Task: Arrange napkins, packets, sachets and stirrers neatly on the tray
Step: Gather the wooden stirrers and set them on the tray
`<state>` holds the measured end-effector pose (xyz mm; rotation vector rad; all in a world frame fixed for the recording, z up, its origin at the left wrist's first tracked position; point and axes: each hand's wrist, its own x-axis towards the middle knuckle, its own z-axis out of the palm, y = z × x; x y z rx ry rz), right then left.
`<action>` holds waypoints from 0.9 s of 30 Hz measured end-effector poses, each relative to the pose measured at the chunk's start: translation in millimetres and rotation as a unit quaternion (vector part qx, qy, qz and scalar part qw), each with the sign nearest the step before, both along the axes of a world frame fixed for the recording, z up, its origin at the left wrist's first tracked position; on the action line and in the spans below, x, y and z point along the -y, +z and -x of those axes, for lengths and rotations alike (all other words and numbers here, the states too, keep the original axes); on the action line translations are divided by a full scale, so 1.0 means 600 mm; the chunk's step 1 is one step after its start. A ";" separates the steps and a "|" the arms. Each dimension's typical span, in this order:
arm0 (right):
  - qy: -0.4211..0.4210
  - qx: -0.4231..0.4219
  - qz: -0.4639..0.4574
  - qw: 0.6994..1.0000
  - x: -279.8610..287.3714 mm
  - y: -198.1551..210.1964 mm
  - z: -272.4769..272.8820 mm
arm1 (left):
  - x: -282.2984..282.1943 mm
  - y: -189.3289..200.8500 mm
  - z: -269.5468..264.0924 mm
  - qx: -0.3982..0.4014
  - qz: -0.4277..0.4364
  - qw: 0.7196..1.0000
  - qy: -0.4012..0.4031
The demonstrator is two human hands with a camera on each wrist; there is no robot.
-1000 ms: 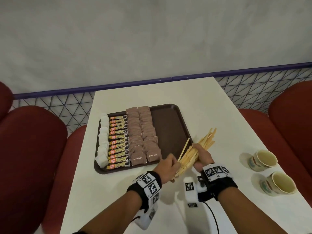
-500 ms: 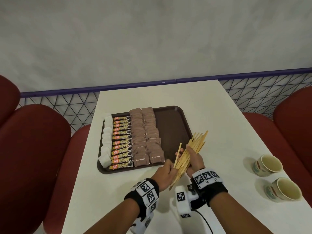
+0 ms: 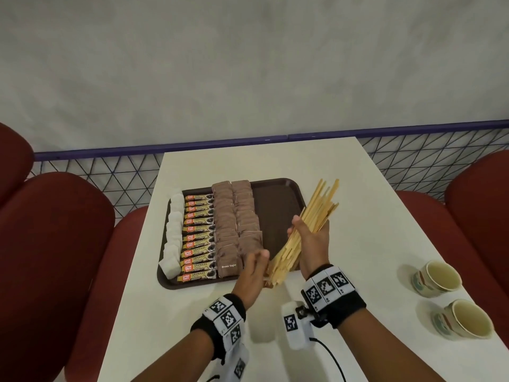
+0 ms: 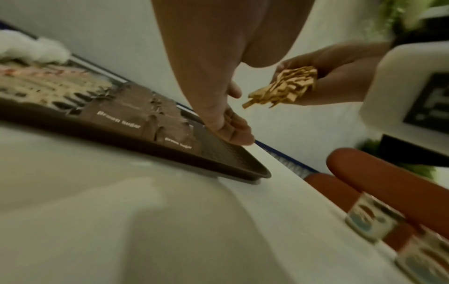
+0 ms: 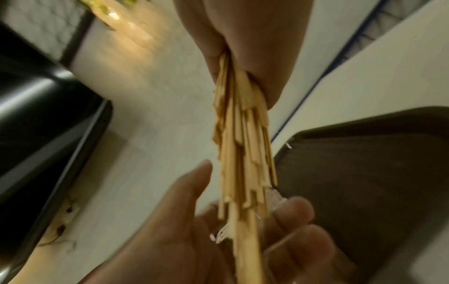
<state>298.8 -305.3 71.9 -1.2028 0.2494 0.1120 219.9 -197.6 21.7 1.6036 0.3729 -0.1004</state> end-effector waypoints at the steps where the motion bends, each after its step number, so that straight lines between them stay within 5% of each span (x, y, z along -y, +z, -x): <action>1: 0.001 0.024 0.013 1.000 -0.008 0.009 0.001 | -0.001 0.001 -0.005 -0.028 0.065 0.997 0.019; 7: 0.054 0.068 0.066 0.994 -0.055 0.032 0.027 | -0.005 0.027 -0.030 -0.089 0.342 0.931 0.088; 18: 0.155 0.038 0.073 0.984 -0.065 0.024 0.040 | -0.012 0.031 -0.030 -0.065 0.415 0.901 0.104; 27: 0.138 0.051 0.060 0.987 -0.067 0.025 0.041 | -0.016 0.045 -0.034 -0.066 0.423 0.898 0.098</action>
